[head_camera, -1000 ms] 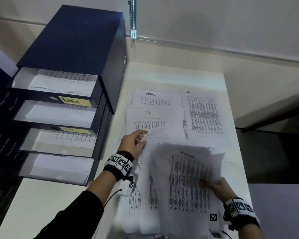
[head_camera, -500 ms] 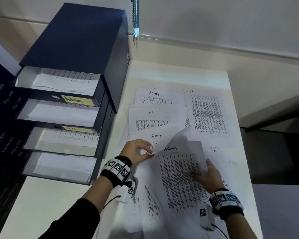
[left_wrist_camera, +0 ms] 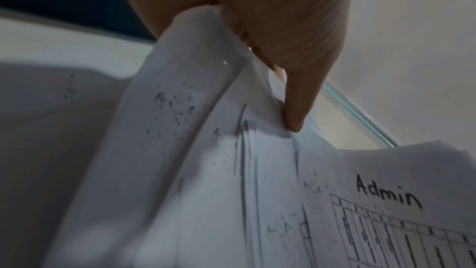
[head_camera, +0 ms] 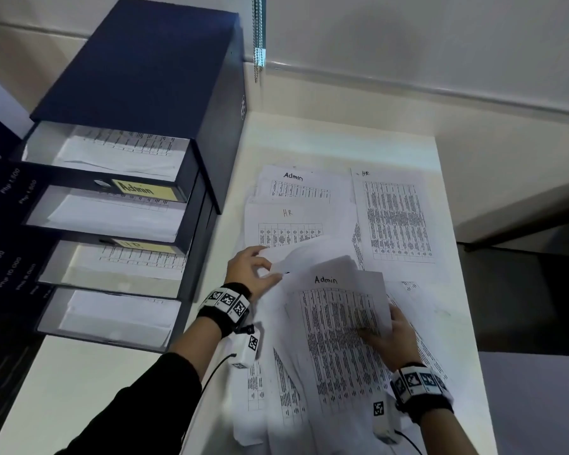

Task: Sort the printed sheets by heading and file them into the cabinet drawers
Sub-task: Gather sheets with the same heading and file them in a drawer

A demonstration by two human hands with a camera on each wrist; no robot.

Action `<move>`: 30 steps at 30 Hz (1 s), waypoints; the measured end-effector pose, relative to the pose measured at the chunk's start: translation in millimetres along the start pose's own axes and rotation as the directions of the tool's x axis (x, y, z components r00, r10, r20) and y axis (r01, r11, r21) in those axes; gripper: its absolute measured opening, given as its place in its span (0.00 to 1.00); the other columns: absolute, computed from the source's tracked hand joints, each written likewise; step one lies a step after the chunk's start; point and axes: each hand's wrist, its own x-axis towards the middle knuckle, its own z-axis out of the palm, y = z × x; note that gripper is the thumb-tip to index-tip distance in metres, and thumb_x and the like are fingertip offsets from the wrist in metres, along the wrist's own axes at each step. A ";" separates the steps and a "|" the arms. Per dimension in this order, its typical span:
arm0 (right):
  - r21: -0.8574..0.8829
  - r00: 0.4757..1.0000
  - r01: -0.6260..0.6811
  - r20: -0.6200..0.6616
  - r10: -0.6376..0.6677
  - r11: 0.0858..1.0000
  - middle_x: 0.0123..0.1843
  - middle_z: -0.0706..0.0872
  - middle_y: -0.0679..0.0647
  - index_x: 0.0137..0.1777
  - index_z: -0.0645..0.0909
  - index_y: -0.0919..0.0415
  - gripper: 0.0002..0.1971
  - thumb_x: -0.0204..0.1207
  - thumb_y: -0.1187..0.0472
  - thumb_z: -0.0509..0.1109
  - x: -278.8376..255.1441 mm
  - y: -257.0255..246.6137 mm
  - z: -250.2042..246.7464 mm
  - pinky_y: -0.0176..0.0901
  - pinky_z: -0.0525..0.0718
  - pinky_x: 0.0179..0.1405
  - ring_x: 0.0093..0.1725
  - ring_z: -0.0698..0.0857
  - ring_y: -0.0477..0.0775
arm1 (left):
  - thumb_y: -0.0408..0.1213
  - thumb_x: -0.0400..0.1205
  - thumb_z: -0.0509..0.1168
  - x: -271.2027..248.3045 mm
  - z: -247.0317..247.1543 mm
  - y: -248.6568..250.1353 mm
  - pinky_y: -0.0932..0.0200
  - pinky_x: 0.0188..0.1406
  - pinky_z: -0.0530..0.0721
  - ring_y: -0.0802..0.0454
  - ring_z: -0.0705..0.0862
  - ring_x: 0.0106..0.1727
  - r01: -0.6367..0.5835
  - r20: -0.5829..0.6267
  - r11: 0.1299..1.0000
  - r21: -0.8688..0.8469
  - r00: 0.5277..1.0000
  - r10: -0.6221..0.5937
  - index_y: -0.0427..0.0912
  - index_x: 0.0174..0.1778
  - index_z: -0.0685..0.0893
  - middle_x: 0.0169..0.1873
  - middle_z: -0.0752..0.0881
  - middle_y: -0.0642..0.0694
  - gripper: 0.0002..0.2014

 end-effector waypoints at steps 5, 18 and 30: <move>0.012 1.000 0.015 -0.020 -0.015 1.000 0.65 0.83 0.54 0.67 0.82 0.63 0.34 0.61 0.50 0.85 -0.7 -1.0 1.8 0.46 0.88 0.45 0.50 0.84 0.51 | 0.51 0.74 0.72 -8.9 4.4 9.6 0.42 0.71 0.74 0.49 0.84 0.64 -0.251 0.030 0.937 0.243 0.967 0.251 0.47 0.37 0.91 0.53 0.91 0.51 0.11; 0.080 1.000 -0.001 -0.015 0.002 0.997 0.61 0.83 0.54 0.51 0.90 0.61 0.19 0.61 0.54 0.85 -0.5 5.6 5.0 0.38 0.85 0.39 0.49 0.86 0.56 | 0.41 0.74 0.78 -75.5 -5.0 62.7 0.81 0.50 0.77 0.69 0.87 0.47 -0.215 0.171 0.967 -0.136 0.957 0.236 0.57 0.63 0.80 0.39 0.89 0.62 0.23; 0.176 1.000 -0.003 0.001 0.003 0.984 0.49 0.87 0.55 0.38 0.77 0.36 0.19 0.61 0.55 0.86 -9.2 -13.6 3.4 0.46 0.89 0.36 0.42 0.88 0.54 | 0.48 0.75 0.72 0.4 -3.2 8.7 0.48 0.73 0.73 0.45 0.79 0.68 -0.123 0.109 0.931 0.342 0.990 0.091 0.37 0.55 0.89 0.68 0.83 0.49 0.20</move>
